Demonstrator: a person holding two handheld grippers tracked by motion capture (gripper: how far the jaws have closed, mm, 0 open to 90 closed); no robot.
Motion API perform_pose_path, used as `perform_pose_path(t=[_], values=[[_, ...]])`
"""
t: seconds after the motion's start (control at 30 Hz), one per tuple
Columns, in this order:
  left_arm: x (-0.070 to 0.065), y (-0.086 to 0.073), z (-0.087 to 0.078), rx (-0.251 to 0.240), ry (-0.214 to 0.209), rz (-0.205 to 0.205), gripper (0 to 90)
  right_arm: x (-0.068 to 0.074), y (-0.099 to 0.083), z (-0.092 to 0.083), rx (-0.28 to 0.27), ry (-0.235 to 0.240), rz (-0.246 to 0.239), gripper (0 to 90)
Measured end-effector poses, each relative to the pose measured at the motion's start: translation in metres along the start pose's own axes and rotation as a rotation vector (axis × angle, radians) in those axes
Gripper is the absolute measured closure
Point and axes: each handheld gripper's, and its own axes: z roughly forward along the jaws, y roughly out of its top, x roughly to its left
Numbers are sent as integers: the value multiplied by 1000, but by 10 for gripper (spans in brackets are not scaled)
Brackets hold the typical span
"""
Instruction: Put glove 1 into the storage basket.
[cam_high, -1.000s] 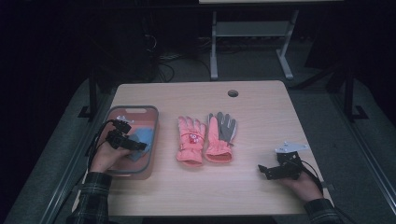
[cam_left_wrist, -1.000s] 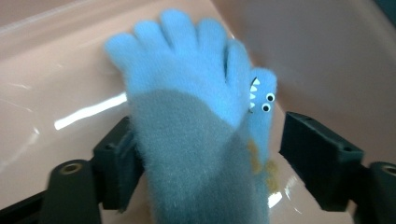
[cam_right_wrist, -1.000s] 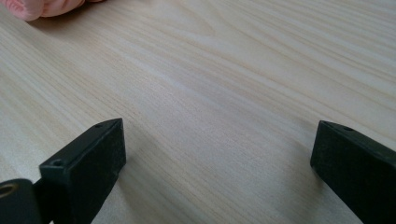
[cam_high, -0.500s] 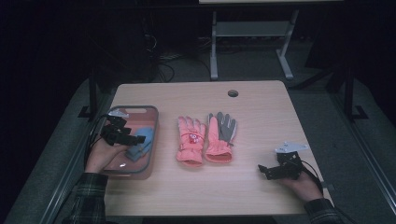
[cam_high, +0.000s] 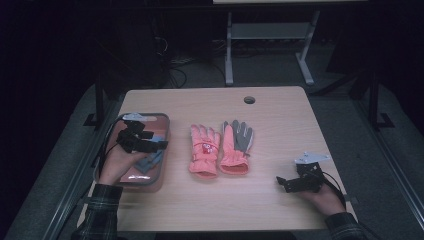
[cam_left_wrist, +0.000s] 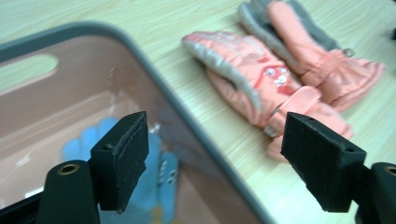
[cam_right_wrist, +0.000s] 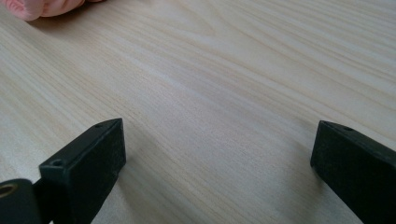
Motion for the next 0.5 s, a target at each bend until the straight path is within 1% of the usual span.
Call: perform_pose_path(t=[0.1, 0.13, 0.3, 0.33, 0.37, 0.4, 0.43, 0.47, 0.5], values=[[-7, 3, 1, -12, -18, 7, 232, 0, 0, 0, 1, 1, 1, 22], [-10, 4, 2, -16, -22, 16, 233, 0, 0, 0, 1, 1, 1, 22], [-21, 7, 7, -9, -21, 46, 232, 0, 0, 0, 2, 0, 2, 23], [-23, 7, 8, -11, -24, 50, 232, 1, 1, 0, 10, 1, 2, 34], [-25, 7, 10, -11, -27, 56, 232, 2, 2, -1, 17, 6, 1, 65], [-27, 7, 11, -12, -29, 60, 232, 3, 4, -2, 19, 12, -4, 138], [-28, 6, 12, -7, -30, 67, 232, 4, 5, -4, 23, 16, -4, 174], [-30, 5, 14, -8, -33, 71, 231, 5, 7, -5, 23, 19, -17, 188], [-32, 5, 15, -5, -35, 82, 231, 7, 9, -6, 19, 25, -26, 237]])
